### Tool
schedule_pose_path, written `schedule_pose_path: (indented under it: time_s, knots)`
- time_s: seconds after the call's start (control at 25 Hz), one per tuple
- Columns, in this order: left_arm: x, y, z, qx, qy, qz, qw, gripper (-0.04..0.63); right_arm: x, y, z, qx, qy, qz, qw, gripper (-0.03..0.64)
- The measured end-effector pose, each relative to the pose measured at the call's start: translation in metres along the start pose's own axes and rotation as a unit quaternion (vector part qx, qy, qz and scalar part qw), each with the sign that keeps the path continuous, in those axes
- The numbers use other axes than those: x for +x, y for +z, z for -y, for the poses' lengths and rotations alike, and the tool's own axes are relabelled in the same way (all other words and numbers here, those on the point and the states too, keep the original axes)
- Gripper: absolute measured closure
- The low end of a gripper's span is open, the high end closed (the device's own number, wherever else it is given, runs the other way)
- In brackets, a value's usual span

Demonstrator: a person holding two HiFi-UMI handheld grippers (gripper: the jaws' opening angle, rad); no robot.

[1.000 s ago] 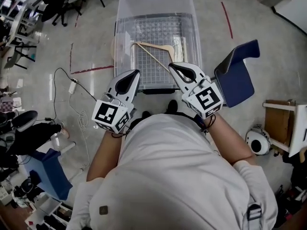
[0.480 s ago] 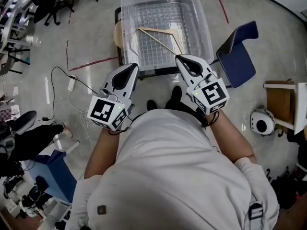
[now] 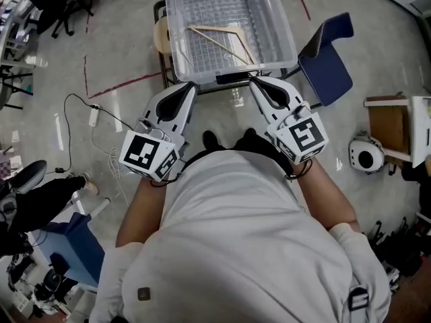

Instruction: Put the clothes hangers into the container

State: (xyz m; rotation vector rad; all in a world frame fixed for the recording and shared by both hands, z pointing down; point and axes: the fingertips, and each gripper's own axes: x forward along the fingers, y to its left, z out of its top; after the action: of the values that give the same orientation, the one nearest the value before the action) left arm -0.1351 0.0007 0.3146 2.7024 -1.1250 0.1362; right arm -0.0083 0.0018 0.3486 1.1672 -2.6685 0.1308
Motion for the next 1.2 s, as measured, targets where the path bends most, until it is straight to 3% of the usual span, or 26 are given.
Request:
schedule_pose_path:
  time_s: [0.52, 1.08, 1.2]
  knots:
    - [0.044, -0.012, 0.101, 0.006, 0.027, -0.005, 0.9996, 0.577, -0.093, -0.017, 0.042, -0.016, 0.044, 0.023, 0.999, 0.597]
    - [0.054, -0.035, 0.206, 0.004, 0.060, 0.006, 0.9982, 0.578, -0.186, -0.044, 0.037, -0.024, 0.095, 0.031, 0.995, 0.597]
    - [0.054, -0.043, 0.221, 0.003, 0.060, 0.004, 0.9982, 0.578, -0.200, -0.049, 0.031, -0.003, 0.092, 0.019, 0.996, 0.597]
